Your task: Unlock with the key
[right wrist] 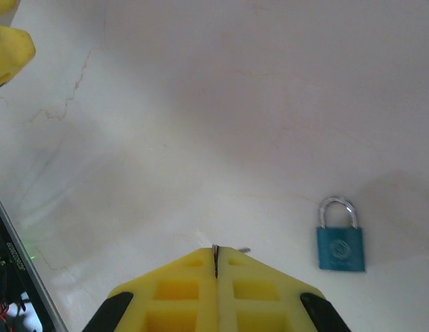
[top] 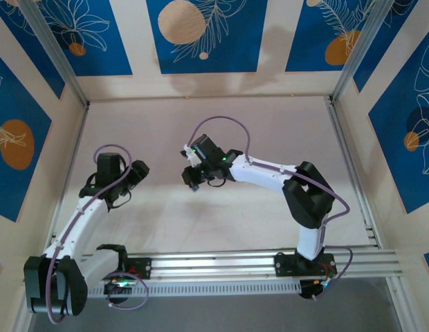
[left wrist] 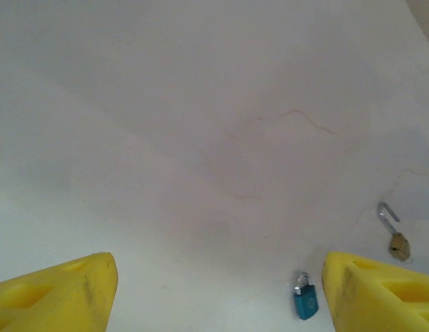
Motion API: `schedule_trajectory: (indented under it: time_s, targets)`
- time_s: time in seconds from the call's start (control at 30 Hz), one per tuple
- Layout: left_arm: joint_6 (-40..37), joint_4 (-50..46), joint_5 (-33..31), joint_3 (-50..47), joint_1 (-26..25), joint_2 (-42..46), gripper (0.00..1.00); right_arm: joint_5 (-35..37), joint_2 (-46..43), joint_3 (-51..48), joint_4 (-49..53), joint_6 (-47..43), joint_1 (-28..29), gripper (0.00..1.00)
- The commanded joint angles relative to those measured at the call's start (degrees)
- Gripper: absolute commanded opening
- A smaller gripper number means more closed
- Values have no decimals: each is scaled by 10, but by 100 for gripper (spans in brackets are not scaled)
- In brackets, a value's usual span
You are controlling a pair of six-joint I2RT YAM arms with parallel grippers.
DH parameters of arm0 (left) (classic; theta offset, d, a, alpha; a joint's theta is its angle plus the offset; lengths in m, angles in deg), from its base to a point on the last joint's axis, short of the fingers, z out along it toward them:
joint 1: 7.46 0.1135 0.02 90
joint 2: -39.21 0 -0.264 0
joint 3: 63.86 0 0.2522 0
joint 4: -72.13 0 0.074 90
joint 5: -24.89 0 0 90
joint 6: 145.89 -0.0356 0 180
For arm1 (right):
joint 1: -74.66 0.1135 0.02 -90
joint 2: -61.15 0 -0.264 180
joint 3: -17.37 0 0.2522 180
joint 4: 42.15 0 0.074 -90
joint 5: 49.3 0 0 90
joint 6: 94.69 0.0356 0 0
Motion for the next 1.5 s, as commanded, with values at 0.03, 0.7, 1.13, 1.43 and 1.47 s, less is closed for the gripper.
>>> schedule_trajectory:
  time_s: [0.03,0.7,1.13,1.43,1.47]
  targets:
    - [-31,91,-46,-9,-62,-2,77,13,-55,-35,2,-11,-19,3]
    - [-431,791,-121,-95,-410,-277,72,-4,-315,-155,101,-27,-159,3]
    - [-519,987,-1,-40,-448,-426,59,-61,-400,-195,107,22,-189,3]
    - [-528,984,30,-27,-448,-434,43,-78,-403,-218,89,30,-200,3]
    - [-528,984,30,-27,-447,-434,43,-79,-403,-218,89,31,-202,3]
